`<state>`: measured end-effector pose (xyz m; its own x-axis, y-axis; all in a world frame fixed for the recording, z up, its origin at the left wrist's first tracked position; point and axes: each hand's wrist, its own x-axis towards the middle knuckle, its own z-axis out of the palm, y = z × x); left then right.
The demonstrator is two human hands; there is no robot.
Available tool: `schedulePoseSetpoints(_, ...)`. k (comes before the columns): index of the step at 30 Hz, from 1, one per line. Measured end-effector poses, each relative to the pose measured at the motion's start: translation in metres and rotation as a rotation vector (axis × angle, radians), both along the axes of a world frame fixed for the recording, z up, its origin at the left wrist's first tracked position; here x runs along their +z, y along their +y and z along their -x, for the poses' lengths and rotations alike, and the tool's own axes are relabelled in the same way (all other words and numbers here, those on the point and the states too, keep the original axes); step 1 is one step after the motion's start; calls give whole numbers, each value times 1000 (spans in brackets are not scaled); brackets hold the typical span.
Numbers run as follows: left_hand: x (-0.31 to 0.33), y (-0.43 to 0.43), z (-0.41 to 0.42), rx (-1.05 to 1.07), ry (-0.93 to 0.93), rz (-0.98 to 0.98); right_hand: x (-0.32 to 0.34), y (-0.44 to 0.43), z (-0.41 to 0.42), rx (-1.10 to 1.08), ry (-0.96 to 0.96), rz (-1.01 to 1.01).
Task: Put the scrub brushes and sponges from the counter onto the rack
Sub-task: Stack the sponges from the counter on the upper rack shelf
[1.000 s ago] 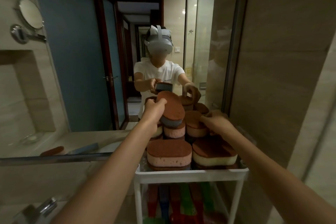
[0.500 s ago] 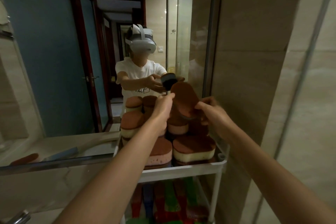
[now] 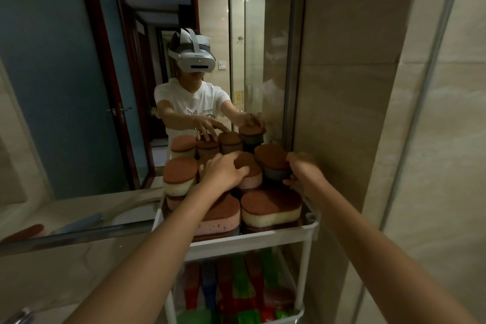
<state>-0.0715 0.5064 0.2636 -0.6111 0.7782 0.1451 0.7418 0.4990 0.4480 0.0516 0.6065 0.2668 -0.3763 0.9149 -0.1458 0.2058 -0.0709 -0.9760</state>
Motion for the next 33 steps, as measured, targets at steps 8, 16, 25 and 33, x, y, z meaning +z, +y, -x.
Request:
schedulePoseSetpoints(8,1,-5,-1,-8,8,40,-6,6,4,41,-114,48)
schedulePoseSetpoints(16,2,-9,-6,-7,15,45,-22,5,2,116,-549,-708)
schedulePoseSetpoints(25,1,-12,-7,-38,31,40,-22,4,11,214,-723,-730)
schedulePoseSetpoints(33,6,-13,-7,-36,-39,-53,-18,-19,7,158,-591,-816)
